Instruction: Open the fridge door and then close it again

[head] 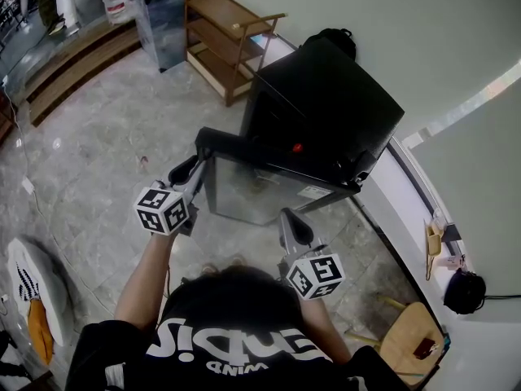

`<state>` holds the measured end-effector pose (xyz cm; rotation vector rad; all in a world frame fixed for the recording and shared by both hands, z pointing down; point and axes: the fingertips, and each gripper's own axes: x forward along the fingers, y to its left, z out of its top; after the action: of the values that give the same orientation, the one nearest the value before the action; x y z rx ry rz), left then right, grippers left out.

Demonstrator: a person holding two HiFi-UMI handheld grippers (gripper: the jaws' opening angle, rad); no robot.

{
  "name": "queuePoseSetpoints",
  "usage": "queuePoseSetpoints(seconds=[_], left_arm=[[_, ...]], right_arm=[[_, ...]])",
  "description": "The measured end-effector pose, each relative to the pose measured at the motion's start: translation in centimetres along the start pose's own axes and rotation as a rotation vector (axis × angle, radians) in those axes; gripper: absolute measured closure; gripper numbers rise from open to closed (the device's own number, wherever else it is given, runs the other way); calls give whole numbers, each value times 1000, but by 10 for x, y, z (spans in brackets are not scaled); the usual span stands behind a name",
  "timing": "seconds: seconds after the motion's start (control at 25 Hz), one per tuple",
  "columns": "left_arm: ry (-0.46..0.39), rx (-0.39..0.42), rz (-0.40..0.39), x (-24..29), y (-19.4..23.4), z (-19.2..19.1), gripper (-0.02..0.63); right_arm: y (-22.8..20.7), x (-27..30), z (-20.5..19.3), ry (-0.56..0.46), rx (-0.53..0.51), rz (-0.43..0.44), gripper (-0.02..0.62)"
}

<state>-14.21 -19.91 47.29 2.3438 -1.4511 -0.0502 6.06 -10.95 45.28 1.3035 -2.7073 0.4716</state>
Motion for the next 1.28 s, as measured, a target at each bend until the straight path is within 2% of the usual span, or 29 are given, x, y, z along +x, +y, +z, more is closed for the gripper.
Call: queuePoseSetpoints(seconds=[1.08, 1.16, 1.2, 1.28], left_arm=[[-4, -15, -53, 128, 28, 30, 531], [9, 2, -60, 136, 25, 28, 548], [14, 18, -59, 140, 23, 25, 604], [3, 38, -38, 148, 20, 23, 604]], right_arm=[[-50, 35, 7, 37, 18, -45, 598], [-51, 34, 5, 38, 19, -49, 598], [-52, 33, 4, 36, 17, -50, 598], [-52, 32, 4, 34, 18, -52, 597]])
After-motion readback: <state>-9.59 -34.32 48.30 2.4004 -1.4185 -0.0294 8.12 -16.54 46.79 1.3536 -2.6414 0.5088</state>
